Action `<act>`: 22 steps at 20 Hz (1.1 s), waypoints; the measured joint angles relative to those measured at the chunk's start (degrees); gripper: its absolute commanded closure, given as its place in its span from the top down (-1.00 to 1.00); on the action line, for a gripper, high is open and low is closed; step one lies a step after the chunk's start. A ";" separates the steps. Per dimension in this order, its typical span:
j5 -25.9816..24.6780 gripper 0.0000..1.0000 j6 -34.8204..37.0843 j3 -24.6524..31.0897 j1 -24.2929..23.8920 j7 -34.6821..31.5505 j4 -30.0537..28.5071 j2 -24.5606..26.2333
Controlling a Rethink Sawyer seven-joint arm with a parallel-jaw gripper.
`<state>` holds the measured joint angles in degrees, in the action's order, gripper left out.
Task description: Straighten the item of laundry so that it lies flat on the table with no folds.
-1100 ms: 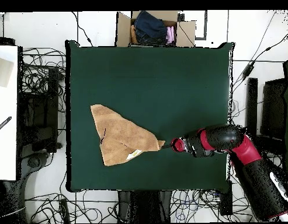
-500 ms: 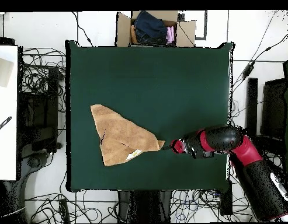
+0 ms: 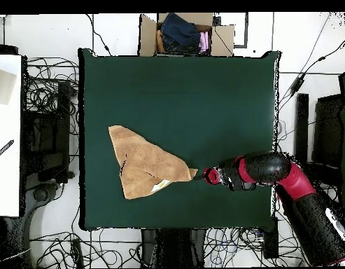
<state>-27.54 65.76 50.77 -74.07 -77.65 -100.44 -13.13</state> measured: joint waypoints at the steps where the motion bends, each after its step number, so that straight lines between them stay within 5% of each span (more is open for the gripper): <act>1: 0.00 1.00 -0.27 -0.01 0.09 0.00 -0.09 -0.13; 22: 0.02 1.00 -6.87 -0.03 2.68 0.00 -3.89 -1.92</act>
<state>-27.52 58.88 50.73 -71.38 -77.65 -104.33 -15.05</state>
